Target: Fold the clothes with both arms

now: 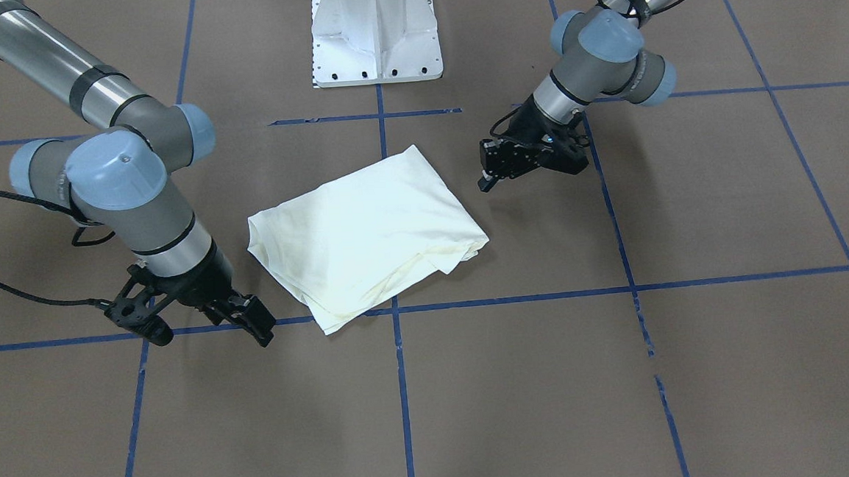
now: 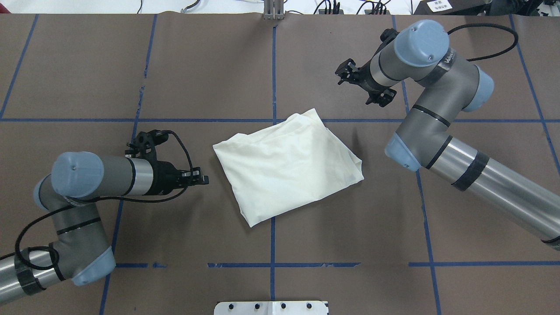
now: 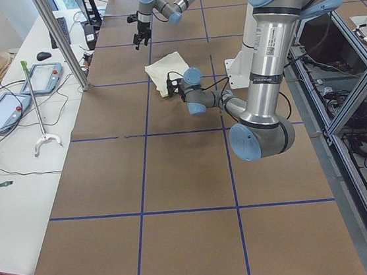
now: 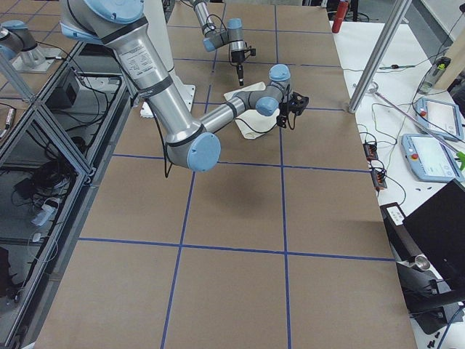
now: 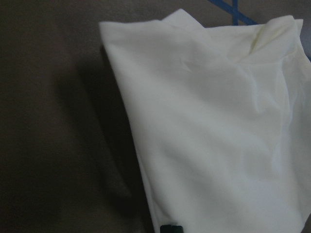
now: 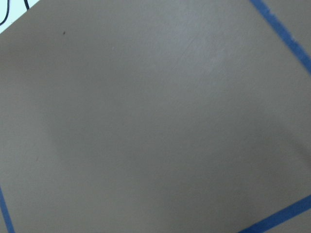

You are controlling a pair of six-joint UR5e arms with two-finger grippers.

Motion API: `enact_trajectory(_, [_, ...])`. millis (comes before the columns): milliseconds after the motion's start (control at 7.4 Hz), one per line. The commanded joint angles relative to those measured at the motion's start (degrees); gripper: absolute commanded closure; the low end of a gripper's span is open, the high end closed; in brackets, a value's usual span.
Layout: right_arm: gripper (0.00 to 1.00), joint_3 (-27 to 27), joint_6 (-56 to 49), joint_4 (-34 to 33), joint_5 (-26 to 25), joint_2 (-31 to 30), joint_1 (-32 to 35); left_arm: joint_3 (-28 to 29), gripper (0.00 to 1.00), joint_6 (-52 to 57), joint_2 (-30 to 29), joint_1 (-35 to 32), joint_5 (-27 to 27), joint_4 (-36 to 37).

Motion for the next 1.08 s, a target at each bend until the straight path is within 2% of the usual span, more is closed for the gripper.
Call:
enact_trajectory(0, [0.0,4.4,-11.5,-0.2,6.8,-7.8,9.4,-2.0,1.0,13.5,8.9,-9.9,-5.9,-0.1])
enact_trajectory(135, [0.0,8.8,-18.8,-1.0,10.2,-13.8,15.9,-5.3,1.0,22.0,15.8,-16.7,-10.1,-0.1])
enact_trajectory(270, [0.0,9.8,-28.9,-1.1,17.7,-18.0,24.6,-7.0,1.0,33.3,21.6,-24.8,-15.3,0.1])
enact_trajectory(406, [0.0,9.5,-40.9,-5.0,21.7,-19.8,30.6,-5.7,1.0,45.4,22.8,-33.4,-19.7,1.9])
enact_trajectory(541, [0.0,10.0,-52.0,-11.7,21.9,-21.2,34.3,-5.9,1.0,59.8,22.6,-42.7,-21.7,11.0])
enact_trajectory(676, [0.0,11.6,-63.2,-16.5,22.1,-23.7,36.9,-6.5,0.99,75.0,20.8,-50.1,-22.9,23.8])
enact_trajectory(811, [0.0,12.3,-71.7,-24.4,22.7,-24.1,39.0,-6.2,0.93,84.0,16.8,-55.7,-22.5,34.5])
enact_trajectory(946, [0.0,12.3,-82.9,-32.6,22.9,-24.0,40.9,-7.2,0.92,86.6,14.3,-59.2,-22.9,43.2])
